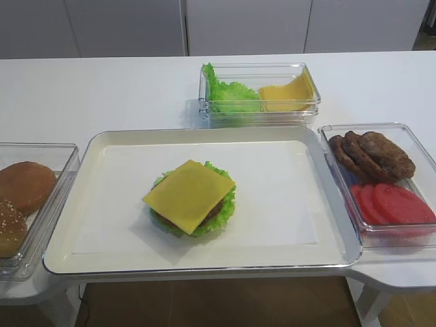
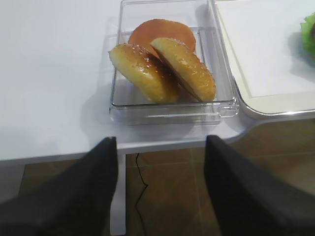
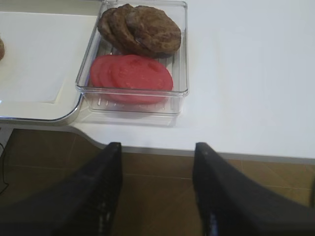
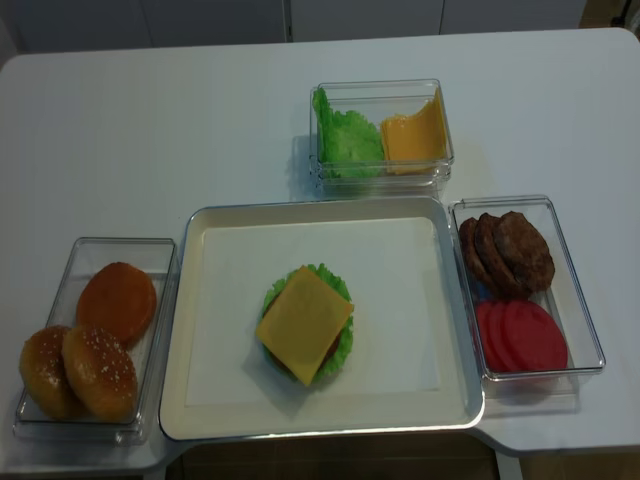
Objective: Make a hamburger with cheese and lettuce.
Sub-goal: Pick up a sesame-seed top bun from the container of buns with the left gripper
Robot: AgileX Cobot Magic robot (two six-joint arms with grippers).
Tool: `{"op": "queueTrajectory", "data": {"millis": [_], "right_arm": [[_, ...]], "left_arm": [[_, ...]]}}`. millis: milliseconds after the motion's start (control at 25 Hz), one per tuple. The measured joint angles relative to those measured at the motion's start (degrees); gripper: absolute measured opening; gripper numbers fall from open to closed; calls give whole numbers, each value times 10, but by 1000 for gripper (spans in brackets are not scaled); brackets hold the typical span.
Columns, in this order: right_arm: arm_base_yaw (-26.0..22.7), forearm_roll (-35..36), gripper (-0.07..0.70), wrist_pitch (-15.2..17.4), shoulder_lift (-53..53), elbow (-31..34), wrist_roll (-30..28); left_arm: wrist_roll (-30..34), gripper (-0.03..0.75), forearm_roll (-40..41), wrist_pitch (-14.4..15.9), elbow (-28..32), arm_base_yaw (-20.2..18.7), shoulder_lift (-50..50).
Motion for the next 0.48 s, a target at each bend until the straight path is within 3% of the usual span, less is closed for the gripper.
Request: {"op": "queueTrajectory", "data": {"millis": [240, 480], "right_arm": [[0, 0, 371, 0, 0, 0, 0], [0, 0, 371, 0, 0, 0, 0]], "left_arm": [[-1, 414, -1, 2, -6, 0, 0], [-44, 414, -22, 32, -38, 0, 62]]}}
